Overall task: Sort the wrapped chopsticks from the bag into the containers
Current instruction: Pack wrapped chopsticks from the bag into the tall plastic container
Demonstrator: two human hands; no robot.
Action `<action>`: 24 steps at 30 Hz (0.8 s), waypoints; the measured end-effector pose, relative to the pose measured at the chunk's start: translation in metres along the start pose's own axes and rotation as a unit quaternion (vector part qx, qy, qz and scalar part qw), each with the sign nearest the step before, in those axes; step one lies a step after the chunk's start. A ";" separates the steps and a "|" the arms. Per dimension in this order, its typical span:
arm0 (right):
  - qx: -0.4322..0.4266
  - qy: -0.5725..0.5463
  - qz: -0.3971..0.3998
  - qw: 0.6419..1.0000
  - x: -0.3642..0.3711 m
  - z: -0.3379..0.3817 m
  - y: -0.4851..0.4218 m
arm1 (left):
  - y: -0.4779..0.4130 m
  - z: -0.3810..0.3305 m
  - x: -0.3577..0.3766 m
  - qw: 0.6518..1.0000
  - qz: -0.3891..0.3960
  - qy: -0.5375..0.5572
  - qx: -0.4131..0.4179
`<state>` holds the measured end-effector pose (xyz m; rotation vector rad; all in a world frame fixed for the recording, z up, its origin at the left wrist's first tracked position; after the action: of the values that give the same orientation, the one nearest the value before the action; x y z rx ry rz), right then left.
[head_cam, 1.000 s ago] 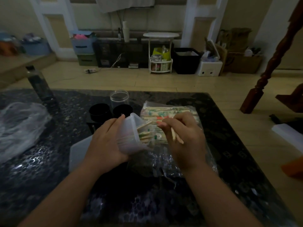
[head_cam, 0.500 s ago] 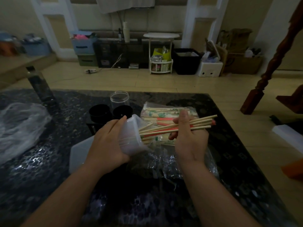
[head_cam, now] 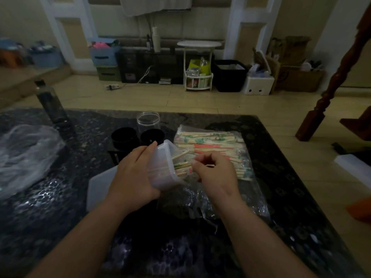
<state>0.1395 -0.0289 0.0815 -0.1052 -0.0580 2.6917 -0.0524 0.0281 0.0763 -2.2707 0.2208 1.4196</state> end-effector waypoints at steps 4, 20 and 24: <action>-0.041 0.067 -0.020 0.997 -0.004 0.002 -0.002 | 0.001 0.000 0.001 1.000 0.004 -0.004 -0.002; -0.027 0.335 0.093 0.937 -0.027 -0.008 -0.019 | 0.000 0.000 -0.010 0.998 -0.013 0.013 -0.055; 0.025 0.456 0.181 0.871 -0.020 -0.023 -0.012 | 0.001 0.001 -0.011 0.998 -0.018 0.015 -0.057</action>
<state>0.1649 -0.0262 0.0610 -1.4683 0.3524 2.6922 -0.0589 0.0270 0.0857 -2.3771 0.1098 1.4138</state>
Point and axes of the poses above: each hand's wrist, its own y-axis away from the middle knuckle, its own x-axis out of the palm, z = x × y, the point moved 5 cm from there along -y, towards the middle knuckle, and after that the axes turned 2 degrees about -y, right-handed, at the moved point
